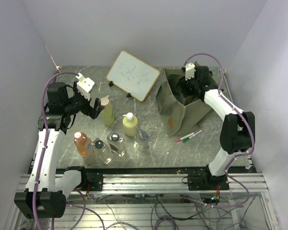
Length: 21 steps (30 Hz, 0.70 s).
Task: Place the personal care products into the canvas bag
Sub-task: Place the care product in the canvas bag.
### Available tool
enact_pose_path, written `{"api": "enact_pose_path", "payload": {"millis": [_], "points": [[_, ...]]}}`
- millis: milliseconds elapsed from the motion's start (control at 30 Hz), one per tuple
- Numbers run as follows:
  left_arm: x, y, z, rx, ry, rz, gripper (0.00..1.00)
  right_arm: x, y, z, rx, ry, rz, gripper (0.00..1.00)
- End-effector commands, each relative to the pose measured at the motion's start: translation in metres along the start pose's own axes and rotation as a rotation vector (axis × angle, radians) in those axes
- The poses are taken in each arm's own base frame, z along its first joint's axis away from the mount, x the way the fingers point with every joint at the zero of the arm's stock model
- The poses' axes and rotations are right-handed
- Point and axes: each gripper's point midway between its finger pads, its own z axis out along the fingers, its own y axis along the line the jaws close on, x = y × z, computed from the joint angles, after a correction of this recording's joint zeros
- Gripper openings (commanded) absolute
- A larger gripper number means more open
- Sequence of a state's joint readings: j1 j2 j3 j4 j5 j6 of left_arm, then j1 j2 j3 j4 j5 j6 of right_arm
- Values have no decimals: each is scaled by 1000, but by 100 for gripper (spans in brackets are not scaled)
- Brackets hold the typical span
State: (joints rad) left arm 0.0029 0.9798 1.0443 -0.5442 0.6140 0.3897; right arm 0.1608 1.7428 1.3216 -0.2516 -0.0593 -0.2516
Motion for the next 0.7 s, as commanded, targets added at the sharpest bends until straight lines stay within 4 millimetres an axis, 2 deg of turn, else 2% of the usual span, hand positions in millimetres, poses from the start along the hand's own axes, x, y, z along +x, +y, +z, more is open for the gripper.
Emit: {"api": "enact_pose_path", "payload": {"millis": [0,67,233,467,667], "points": [[-4,-4,-3,7,-20,43,99,-9,-11,-9,39,-23,-31,48],[-4,-4,-3,6,-19,47,99,-16,-12,-13,39,-36,-29,57],[-1,-6,-4,9,-15,57,99,-31,-14,-21,39,-69,-28,63],[3,-7,-7,7,-5,73,99,-42,-17,-29,46,-95,-22,78],[3,-9,-10,7,-1,80,99,-57,-19,-46,54,-135,-16,87]]}}
